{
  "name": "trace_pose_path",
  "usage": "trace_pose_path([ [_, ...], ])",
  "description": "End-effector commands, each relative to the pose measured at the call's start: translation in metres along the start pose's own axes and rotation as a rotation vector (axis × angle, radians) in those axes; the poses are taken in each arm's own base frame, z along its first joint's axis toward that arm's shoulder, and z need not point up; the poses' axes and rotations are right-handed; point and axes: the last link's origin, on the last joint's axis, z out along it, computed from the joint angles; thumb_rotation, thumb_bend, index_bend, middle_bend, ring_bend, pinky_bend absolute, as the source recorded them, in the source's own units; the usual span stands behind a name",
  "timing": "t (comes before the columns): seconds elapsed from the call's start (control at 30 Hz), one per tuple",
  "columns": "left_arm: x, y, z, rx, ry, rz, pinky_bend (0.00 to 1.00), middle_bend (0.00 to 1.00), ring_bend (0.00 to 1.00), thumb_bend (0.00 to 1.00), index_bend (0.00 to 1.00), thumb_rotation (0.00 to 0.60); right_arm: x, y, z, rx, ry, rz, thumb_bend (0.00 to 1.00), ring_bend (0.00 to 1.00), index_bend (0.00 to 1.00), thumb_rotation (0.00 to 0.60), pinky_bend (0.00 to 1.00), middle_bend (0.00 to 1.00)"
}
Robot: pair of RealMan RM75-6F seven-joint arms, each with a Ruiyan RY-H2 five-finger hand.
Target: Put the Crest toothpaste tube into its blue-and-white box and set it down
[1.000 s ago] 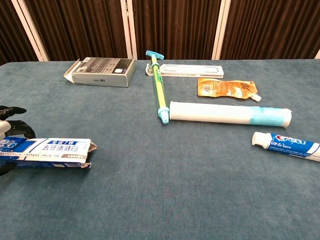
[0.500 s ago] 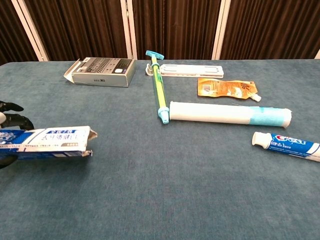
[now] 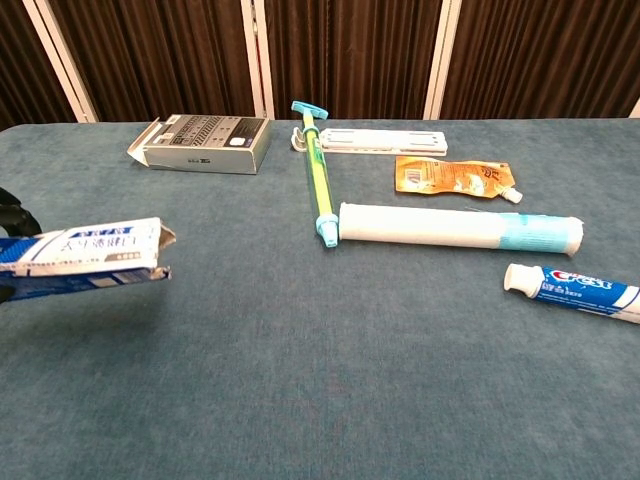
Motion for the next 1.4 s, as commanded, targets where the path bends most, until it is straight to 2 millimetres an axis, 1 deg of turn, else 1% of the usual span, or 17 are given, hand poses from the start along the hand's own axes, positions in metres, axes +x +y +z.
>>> trace_pose_path([
  [0.03,0.011,-0.002,0.002,0.004,0.037,-0.012,0.15,0.42,0.16,0.39,0.4,0.6,0.001,-0.002,0.003,0.011,-0.003,-0.005,0.19,0.09,0.17,0.6,0.0,0.24],
  [0.13,0.028,-0.005,0.006,0.011,0.086,-0.041,0.15,0.41,0.16,0.39,0.4,0.6,0.004,-0.011,0.012,0.042,0.003,-0.009,0.19,0.09,0.18,0.6,0.0,0.25],
  [0.27,0.056,-0.009,0.012,0.022,0.095,-0.186,0.15,0.4,0.15,0.39,0.4,0.6,0.012,-0.033,0.031,0.116,0.01,-0.012,0.19,0.09,0.19,0.6,0.0,0.26],
  [0.33,0.075,-0.013,0.017,0.012,0.102,-0.234,0.15,0.39,0.15,0.39,0.4,0.6,0.014,-0.053,0.042,0.171,-0.007,-0.016,0.19,0.09,0.19,0.6,0.0,0.27],
  [0.43,0.095,-0.014,0.022,0.0,0.086,-0.299,0.15,0.38,0.15,0.39,0.4,0.6,0.014,-0.078,0.055,0.236,-0.042,-0.019,0.19,0.1,0.19,0.6,0.0,0.29],
  [0.5,0.109,-0.014,0.026,-0.01,0.061,-0.347,0.15,0.37,0.15,0.39,0.4,0.6,0.013,-0.1,0.066,0.283,-0.078,-0.016,0.19,0.1,0.19,0.6,0.0,0.3],
  [0.53,0.113,-0.014,0.027,-0.009,0.052,-0.364,0.15,0.37,0.15,0.39,0.4,0.6,0.013,-0.105,0.069,0.293,-0.088,-0.014,0.19,0.1,0.19,0.6,0.0,0.3],
  [0.57,0.119,-0.014,0.029,-0.011,0.042,-0.389,0.15,0.37,0.15,0.39,0.4,0.6,0.011,-0.115,0.074,0.313,-0.106,-0.009,0.19,0.1,0.2,0.6,0.0,0.3],
  [0.63,0.124,-0.014,0.032,-0.011,0.021,-0.422,0.14,0.38,0.15,0.38,0.4,0.6,0.008,-0.128,0.078,0.335,-0.132,0.003,0.19,0.1,0.2,0.6,0.0,0.31],
  [0.67,0.112,-0.014,0.03,0.002,-0.029,-0.46,0.14,0.38,0.15,0.38,0.4,0.6,0.002,-0.128,0.083,0.332,-0.16,-0.004,0.19,0.1,0.21,0.6,0.0,0.32],
  [0.73,0.111,-0.014,0.036,0.0,-0.038,-0.5,0.14,0.38,0.15,0.38,0.4,0.6,-0.008,-0.14,0.09,0.353,-0.203,0.015,0.19,0.11,0.22,0.6,0.0,0.34],
  [0.9,0.113,-0.017,0.04,-0.011,-0.043,-0.492,0.14,0.38,0.15,0.38,0.41,0.6,-0.019,-0.149,0.098,0.353,-0.237,-0.006,0.19,0.13,0.23,0.6,0.0,0.39],
  [1.1,0.111,-0.017,0.043,-0.011,-0.042,-0.489,0.14,0.39,0.15,0.38,0.41,0.6,-0.022,-0.147,0.101,0.337,-0.234,-0.004,0.19,0.14,0.26,0.6,0.0,0.4],
  [1.23,0.109,-0.017,0.043,-0.011,-0.043,-0.475,0.14,0.39,0.15,0.38,0.42,0.6,-0.019,-0.139,0.107,0.312,-0.209,0.016,0.19,0.15,0.27,0.6,0.0,0.41],
  [1.4,0.109,-0.019,0.041,-0.005,-0.042,-0.452,0.14,0.39,0.15,0.38,0.42,0.6,-0.014,-0.119,0.111,0.264,-0.195,0.045,0.19,0.15,0.27,0.6,0.0,0.41],
])
